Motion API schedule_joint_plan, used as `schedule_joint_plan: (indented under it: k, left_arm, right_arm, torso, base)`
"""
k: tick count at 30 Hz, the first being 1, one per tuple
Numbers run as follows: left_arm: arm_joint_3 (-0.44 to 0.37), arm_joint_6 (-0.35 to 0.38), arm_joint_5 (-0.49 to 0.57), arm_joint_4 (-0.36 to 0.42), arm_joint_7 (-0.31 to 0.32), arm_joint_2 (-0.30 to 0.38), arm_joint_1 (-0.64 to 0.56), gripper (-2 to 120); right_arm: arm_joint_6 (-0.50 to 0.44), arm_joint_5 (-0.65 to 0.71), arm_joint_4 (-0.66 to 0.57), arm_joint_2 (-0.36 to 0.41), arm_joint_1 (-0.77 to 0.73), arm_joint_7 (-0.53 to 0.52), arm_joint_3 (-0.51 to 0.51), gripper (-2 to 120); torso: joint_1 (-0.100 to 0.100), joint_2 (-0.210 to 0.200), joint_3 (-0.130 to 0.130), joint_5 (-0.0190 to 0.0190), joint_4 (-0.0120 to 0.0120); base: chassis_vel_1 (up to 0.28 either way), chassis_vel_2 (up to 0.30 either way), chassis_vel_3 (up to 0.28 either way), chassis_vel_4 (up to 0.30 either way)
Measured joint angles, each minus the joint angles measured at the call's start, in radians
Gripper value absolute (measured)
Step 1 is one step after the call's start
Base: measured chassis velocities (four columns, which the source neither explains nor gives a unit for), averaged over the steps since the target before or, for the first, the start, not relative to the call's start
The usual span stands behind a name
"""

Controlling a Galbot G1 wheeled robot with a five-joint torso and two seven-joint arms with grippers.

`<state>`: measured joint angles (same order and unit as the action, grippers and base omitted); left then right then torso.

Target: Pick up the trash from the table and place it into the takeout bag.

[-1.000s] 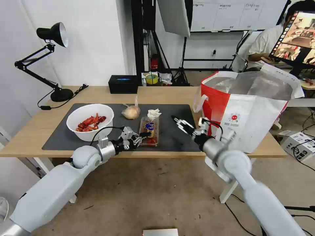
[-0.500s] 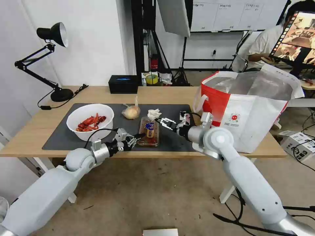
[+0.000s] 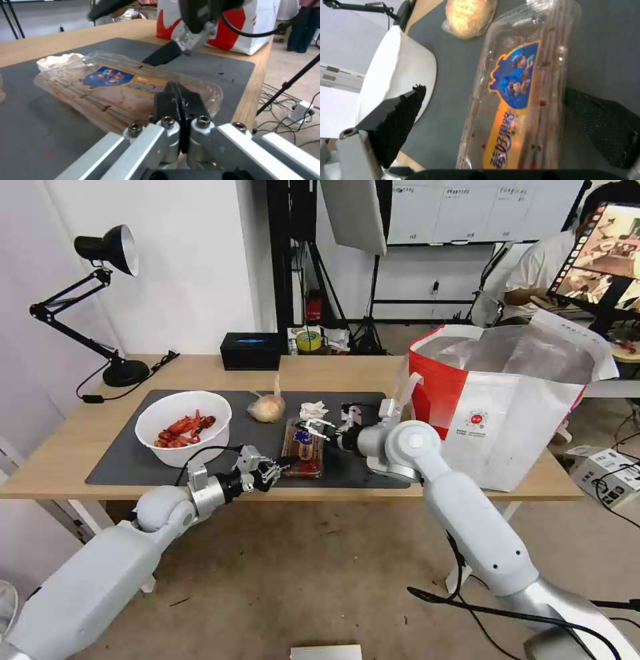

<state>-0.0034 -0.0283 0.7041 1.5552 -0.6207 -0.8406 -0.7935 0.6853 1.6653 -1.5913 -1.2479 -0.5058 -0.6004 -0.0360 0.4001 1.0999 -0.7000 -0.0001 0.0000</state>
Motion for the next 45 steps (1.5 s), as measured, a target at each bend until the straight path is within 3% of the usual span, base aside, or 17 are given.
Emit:
schedule_joint_plan:
  k: [8, 36, 39, 45]
  left_arm:
    - [-0.03, -0.013, -0.01, 0.0, -0.013, 0.008, -0.027, 0]
    - [-0.033, -0.022, -0.008, 0.007, -0.026, 0.005, -0.037, 0]
    - [-0.033, -0.023, -0.008, 0.01, -0.026, 0.005, -0.04, 0]
    - [-0.043, -0.027, -0.007, 0.016, -0.031, 0.007, -0.049, 0]
  right_arm:
    - [0.037, 0.046, 0.04, -0.025, 0.029, -0.055, -0.011, 100]
    - [0.038, 0.109, 0.119, -0.067, 0.065, -0.08, -0.048, 100]
    - [0.038, 0.127, 0.119, -0.063, 0.067, -0.095, -0.053, 94]
    - [0.038, 0.157, 0.126, -0.06, 0.071, -0.131, -0.054, 68]
  torso:
    - [0.0, 0.0, 0.0, 0.0, 0.0001]
    - [0.0, 0.0, 0.0, 0.0, 0.0001]
    - [0.0, 0.0, 0.0, 0.0001, 0.0]
    - [0.0, 0.0, 0.0, 0.0, -0.0003]
  base:
    - [0.0, 0.0, 0.0, 0.0]
    - [0.0, 0.0, 0.0, 0.0]
    - [0.0, 0.0, 0.0, 0.0]
    - [0.0, 0.0, 0.0, 0.0]
